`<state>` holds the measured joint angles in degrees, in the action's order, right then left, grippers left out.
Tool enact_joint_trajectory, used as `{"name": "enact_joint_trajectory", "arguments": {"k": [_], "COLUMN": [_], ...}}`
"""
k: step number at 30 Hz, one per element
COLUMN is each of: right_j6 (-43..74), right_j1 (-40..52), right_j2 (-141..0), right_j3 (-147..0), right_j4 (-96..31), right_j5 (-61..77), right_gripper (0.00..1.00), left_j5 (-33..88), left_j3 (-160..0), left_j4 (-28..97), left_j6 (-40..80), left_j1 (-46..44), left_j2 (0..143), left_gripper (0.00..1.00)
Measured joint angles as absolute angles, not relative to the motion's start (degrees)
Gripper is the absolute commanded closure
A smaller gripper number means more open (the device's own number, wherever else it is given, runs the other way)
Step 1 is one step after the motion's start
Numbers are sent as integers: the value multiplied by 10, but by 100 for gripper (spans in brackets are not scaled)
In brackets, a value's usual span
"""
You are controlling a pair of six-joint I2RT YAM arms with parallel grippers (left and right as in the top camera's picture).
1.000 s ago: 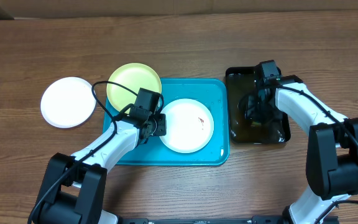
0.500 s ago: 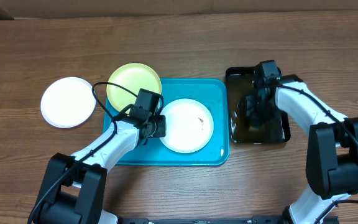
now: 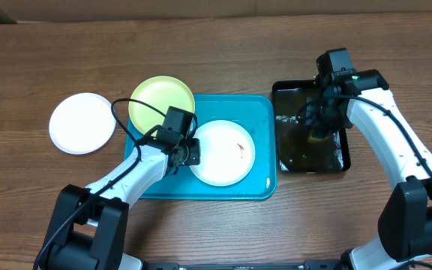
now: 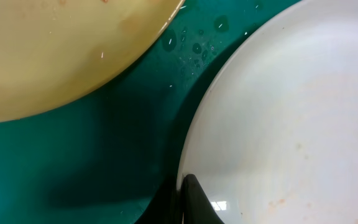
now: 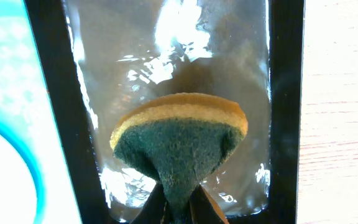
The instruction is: Clean dirty plates on tray and stack at the side
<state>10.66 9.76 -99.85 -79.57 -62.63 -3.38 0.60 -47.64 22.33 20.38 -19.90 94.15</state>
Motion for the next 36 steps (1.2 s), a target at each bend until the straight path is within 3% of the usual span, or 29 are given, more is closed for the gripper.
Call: {"name": "enact_joint_trajectory", "arguments": {"k": [23, 27, 30, 31, 33, 36], "right_j6": [106, 106, 107, 106, 105, 105], "right_j1": [98, 98, 98, 97, 98, 98], "right_j2": [-999, -999, -999, -999, -999, -999], "right_j3": [-796, -796, -796, -796, -796, -796], "right_j4": [-637, -638, -638, -638, -638, -637], "right_j5": [-18, -17, -17, -17, -17, -17], "right_gripper": [96, 96, 96, 96, 96, 96], "left_j5": [6, 6, 6, 6, 6, 6], "left_j3": [-477, -477, -477, -477, -477, -477], "left_j4": [228, 227, 227, 227, 227, 225], "left_j6": [204, 204, 202, 202, 203, 198], "left_j1": [-199, -199, -199, -199, -199, -199], "left_j2": [941, 941, 941, 941, 941, 941], "left_gripper": [96, 92, 82, 84, 96, 96]}}
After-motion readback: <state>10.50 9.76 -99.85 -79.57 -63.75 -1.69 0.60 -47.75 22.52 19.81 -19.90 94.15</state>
